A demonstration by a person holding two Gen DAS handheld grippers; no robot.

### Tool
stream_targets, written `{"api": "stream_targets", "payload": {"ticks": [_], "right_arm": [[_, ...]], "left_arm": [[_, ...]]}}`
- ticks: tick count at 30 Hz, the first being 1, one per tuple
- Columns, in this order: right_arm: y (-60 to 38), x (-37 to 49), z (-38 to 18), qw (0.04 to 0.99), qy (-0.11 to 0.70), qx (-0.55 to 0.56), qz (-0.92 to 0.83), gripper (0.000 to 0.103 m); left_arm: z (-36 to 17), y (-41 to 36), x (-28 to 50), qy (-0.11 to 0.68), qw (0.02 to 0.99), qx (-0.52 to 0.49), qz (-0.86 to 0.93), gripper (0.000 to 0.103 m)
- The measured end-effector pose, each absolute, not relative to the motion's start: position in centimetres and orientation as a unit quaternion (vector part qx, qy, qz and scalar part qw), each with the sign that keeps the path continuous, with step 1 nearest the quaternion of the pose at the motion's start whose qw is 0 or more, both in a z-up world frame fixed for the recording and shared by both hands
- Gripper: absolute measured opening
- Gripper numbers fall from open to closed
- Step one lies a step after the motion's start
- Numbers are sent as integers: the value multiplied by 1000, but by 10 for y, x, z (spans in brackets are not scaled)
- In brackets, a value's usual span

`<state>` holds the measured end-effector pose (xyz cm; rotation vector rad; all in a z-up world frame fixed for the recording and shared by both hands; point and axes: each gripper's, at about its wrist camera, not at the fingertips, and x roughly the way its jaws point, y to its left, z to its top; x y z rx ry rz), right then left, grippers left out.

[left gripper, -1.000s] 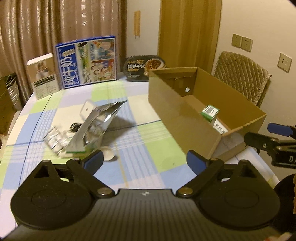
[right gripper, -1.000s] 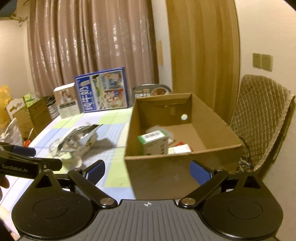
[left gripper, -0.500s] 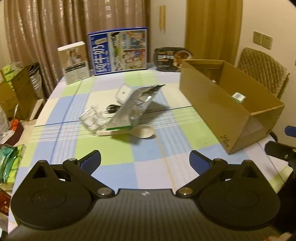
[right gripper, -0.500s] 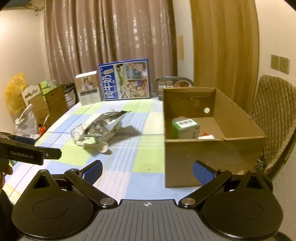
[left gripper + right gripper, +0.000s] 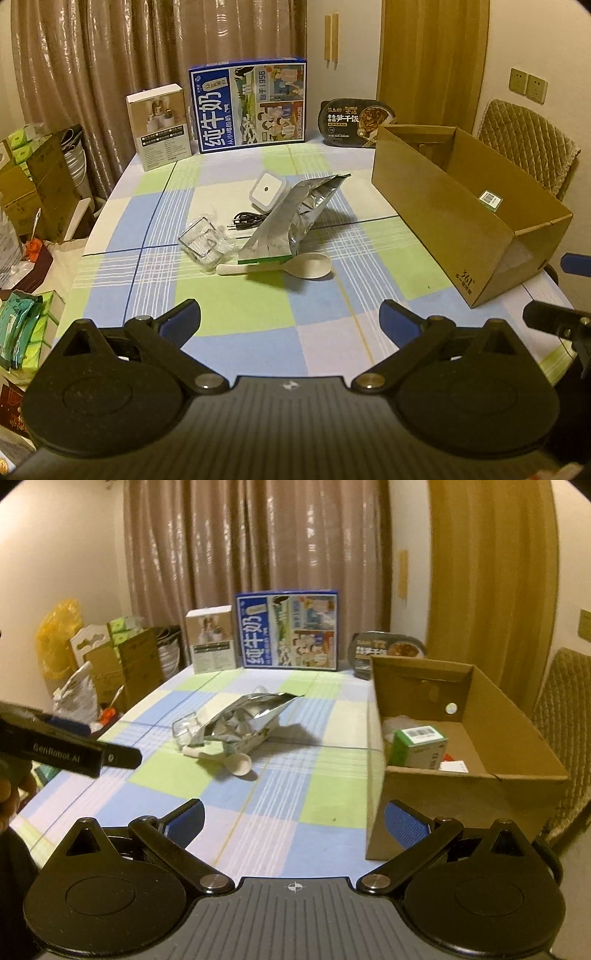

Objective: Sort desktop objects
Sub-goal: 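Withdraw both open tools from the cardboard box back over the table, then lower the right tool to the white spoon while the left approaches the silver foil bag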

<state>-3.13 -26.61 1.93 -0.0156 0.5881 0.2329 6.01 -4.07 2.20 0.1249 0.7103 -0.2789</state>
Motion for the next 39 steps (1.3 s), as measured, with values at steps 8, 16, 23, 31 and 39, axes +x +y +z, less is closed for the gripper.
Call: {"api": "stream_targets", "payload": {"ticks": [8, 16, 23, 31, 39], "right_arm": [[-246, -10, 6, 936, 309, -39, 164, 101], [-233, 22, -4, 926, 317, -70, 191, 101], [-227, 52, -4, 914, 329, -87, 222, 101], [-219, 89, -5, 895, 339, -131, 259, 101], [-207, 113, -19, 868, 357, -180, 296, 100]], "left_arm": [[20, -32, 72, 349, 922, 76, -151, 101], [12, -24, 93, 353, 917, 86, -163, 101], [7, -27, 121, 361, 906, 99, -198, 101], [4, -30, 158, 372, 890, 121, -236, 101], [-2, -33, 198, 380, 874, 134, -272, 101]]}}
